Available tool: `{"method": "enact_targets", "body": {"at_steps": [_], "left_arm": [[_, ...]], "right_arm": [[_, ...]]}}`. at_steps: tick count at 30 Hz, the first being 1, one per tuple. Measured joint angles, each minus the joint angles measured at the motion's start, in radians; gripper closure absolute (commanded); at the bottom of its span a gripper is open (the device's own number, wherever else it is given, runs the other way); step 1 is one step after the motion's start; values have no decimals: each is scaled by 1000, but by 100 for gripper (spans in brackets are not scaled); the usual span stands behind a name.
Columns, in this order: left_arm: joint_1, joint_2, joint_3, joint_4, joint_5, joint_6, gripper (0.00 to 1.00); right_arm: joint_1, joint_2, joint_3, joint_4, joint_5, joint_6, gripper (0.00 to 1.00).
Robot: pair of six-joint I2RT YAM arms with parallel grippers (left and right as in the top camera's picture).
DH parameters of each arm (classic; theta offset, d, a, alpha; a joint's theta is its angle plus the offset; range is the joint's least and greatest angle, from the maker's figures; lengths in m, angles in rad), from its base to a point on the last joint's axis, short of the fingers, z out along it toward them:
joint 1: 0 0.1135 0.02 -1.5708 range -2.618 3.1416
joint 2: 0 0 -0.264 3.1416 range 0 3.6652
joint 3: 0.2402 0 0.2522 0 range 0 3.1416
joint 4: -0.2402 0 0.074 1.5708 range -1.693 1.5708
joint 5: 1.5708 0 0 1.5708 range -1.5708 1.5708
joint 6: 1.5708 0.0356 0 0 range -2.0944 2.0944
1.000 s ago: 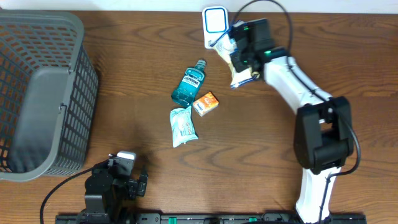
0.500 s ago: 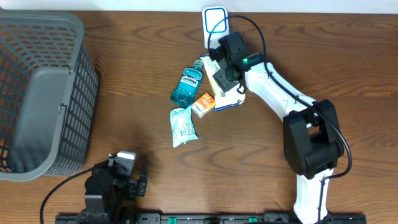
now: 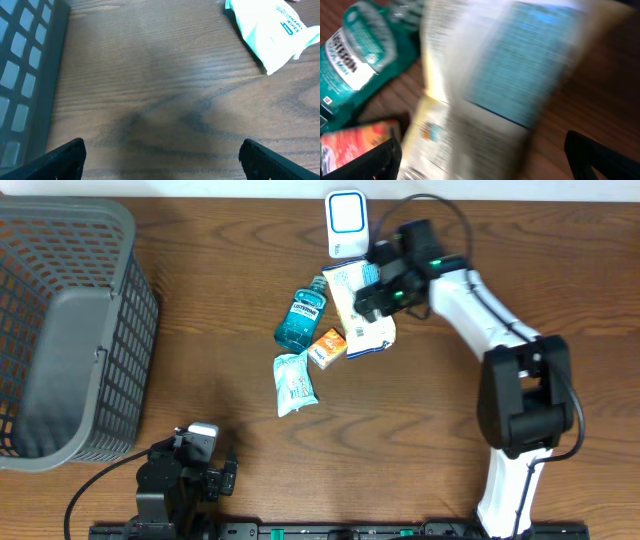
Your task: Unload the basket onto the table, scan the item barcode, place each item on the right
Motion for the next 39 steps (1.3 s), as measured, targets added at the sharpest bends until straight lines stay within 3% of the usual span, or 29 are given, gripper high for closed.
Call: {"method": "enact_targets", "body": {"at_steps": [4,12,23,25,28,32,35,39], "left_arm": [[0,0,0,0,0,0,2],[0,0,0,0,0,0,2],[0,0,0,0,0,0,2],[0,0,0,0,0,0,2],[0,0,0,0,0,0,2],[0,0,0,0,0,0,2],[0,0,0,0,0,0,2],[0,0,0,0,0,0,2]], "right_arm": [[-96,0,0,-6,-56,3,1],[-153,9,0,24,-306,-30,1],[-169,180,5,116,-499,-55,13],[-180,201,6,145,-562,-57,20],[-194,238,11,174,-647,-62,51],[-205,284,14,161,-726,-60,72],[-206,293,14,131,-747,-65,99],[-206,296,14,112,-782,-80,99]]}}
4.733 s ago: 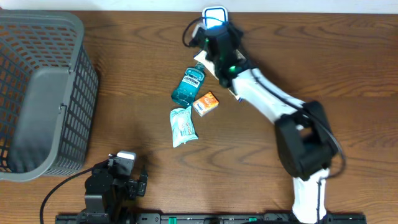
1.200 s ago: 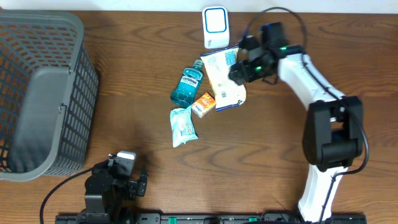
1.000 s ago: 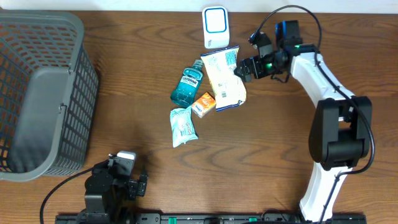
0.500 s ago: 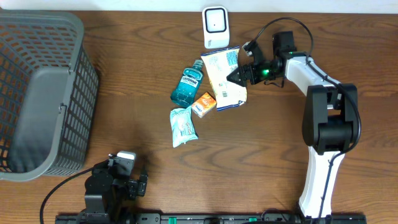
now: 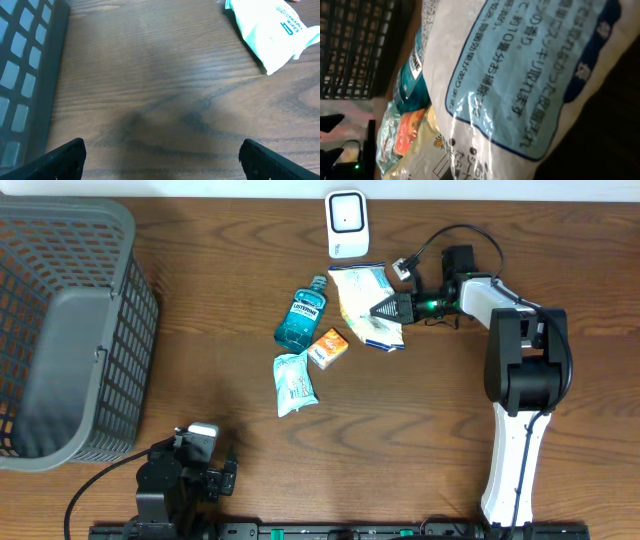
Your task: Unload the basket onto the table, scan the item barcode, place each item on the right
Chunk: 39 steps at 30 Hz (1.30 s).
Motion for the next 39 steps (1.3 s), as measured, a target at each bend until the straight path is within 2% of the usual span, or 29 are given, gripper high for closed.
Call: {"method": "enact_targets", "body": {"at_steps": [6,9,15,19,22,26,34,39], "left_arm": [[0,0,0,0,0,0,2],[0,0,0,0,0,0,2],[0,0,0,0,0,0,2],[0,0,0,0,0,0,2],[0,0,0,0,0,0,2],[0,0,0,0,0,0,2],[0,0,0,0,0,0,2],[0,0,0,0,0,0,2]], "right_arm": [[-2,-1,5,-69,-19,-11,99],[-2,-33,6,-124,36,-15,99],[21,-271,5,-171,376,-14,99],[138,-548,15,-147,769,-14,99],[257,-660,31,-56,1025,-35,99],[371,-682,36,113,1303,-115,99],[392,-527,32,479,1687,-271,99],[400,-400,28,731,1830,-460,99]]}}
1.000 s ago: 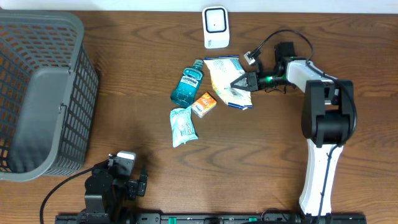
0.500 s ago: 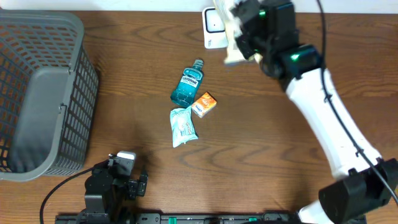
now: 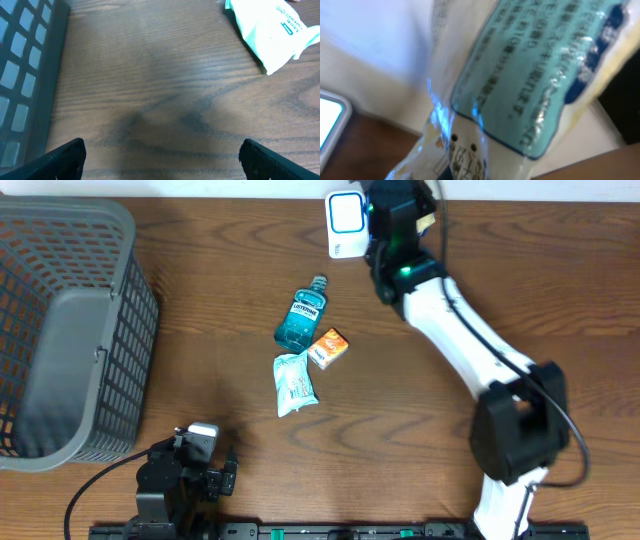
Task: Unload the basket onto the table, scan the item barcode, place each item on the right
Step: 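Hold the snack bag under the scanner with the right gripper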
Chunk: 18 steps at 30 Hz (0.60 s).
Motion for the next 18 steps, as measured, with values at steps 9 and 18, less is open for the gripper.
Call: {"method": "enact_targets", "body": {"at_steps": [9,18], "left_arm": [[0,0,0,0,3,0,2],[0,0,0,0,3,0,2]], "right_arm": [[50,272,-3,671,178,-513,99],[114,513,113,674,180,-785,99]]}}
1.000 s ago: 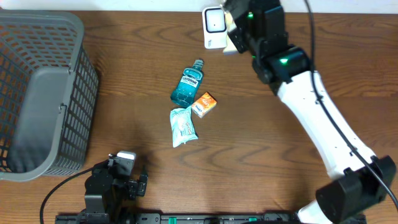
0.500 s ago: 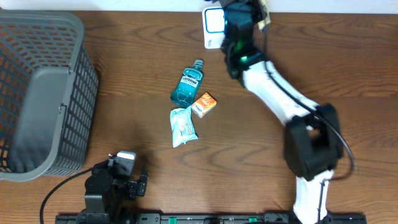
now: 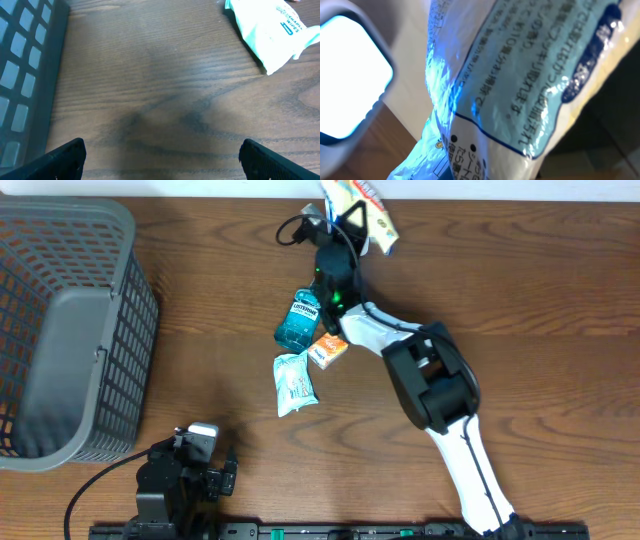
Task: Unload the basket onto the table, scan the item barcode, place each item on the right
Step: 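Hold the snack bag under the scanner with the right gripper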
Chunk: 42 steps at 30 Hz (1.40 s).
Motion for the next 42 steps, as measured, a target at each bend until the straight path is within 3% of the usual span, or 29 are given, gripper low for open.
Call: {"method": "enact_targets", "body": {"at_steps": [8,17,24,38,42], "left_arm": [[0,0,0,0,0,0,2],[0,0,0,0,0,0,2],[0,0,0,0,0,0,2],[0,0,0,0,0,0,2],[0,0,0,0,0,0,2]], "right_arm": [[8,59,222,-116,-55,-22,99],[8,75,248,-123,-163,-37,99],[3,206,378,-111,-224,-117,99],[-6,265,484,-127,-232,-181,99],[-14,244,490,-307,-206,-150,99]]}}
